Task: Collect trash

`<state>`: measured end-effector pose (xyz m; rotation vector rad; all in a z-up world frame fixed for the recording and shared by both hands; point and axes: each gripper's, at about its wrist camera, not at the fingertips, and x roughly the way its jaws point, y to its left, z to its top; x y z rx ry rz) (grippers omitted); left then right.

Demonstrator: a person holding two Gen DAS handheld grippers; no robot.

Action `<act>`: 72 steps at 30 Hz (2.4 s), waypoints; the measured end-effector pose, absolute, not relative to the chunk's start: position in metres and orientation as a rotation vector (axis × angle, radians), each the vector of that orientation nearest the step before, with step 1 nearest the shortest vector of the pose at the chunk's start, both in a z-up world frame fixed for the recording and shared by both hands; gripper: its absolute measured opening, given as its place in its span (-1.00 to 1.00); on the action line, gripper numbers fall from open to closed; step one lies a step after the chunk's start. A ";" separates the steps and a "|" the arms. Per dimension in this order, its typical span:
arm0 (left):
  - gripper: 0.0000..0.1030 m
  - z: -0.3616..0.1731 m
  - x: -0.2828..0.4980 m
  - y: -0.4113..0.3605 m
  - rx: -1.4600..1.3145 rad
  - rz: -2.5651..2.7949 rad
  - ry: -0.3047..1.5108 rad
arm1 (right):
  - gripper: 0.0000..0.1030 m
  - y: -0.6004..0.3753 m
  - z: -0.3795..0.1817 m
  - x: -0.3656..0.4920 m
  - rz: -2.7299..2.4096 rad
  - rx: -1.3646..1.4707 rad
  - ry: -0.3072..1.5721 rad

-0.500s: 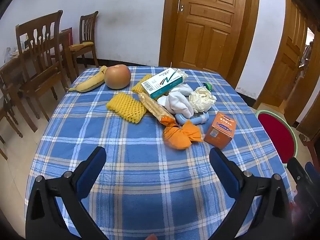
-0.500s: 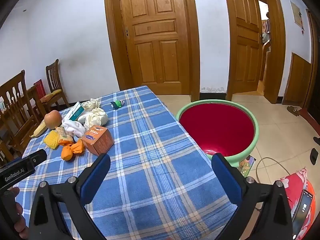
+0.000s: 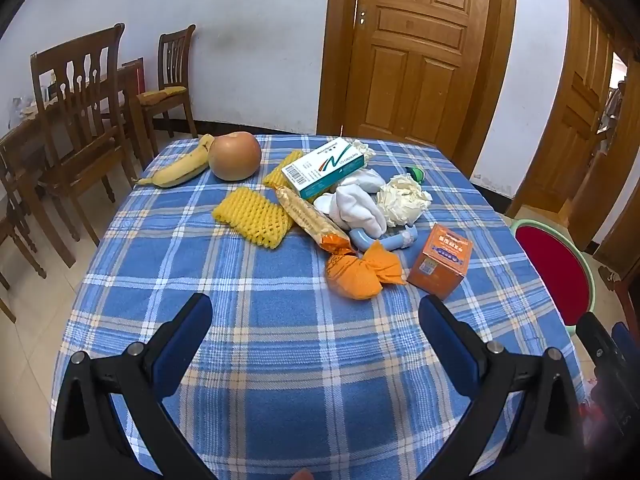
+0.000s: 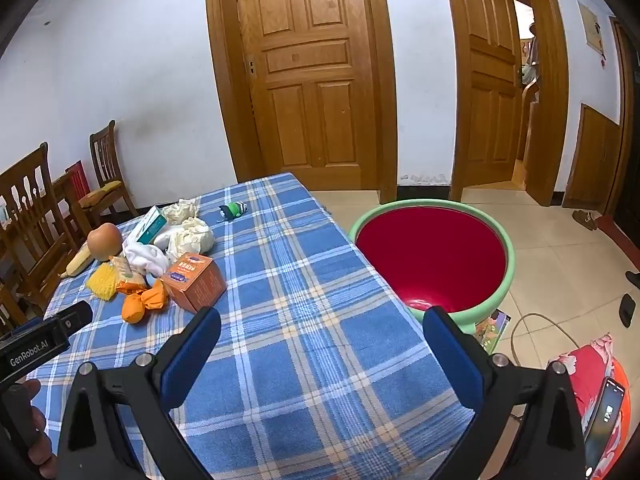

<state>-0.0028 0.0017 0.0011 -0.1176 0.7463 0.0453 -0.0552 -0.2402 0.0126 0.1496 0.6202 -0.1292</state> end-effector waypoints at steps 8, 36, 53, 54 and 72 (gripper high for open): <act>0.97 0.003 -0.002 0.001 -0.115 0.045 0.746 | 1.00 -0.238 0.012 -0.054 -0.128 0.150 0.622; 0.97 0.002 -0.001 0.000 -0.112 0.048 0.747 | 1.00 -0.240 0.013 -0.054 -0.131 0.155 0.623; 0.97 0.002 -0.001 0.000 -0.111 0.048 0.748 | 1.00 -0.240 0.013 -0.054 -0.131 0.155 0.623; 0.97 0.002 -0.001 0.000 -0.112 0.048 0.747 | 1.00 -0.240 0.013 -0.054 -0.132 0.155 0.624; 0.97 0.002 0.002 -0.005 -0.105 0.040 0.751 | 1.00 -0.240 0.011 -0.054 -0.134 0.154 0.630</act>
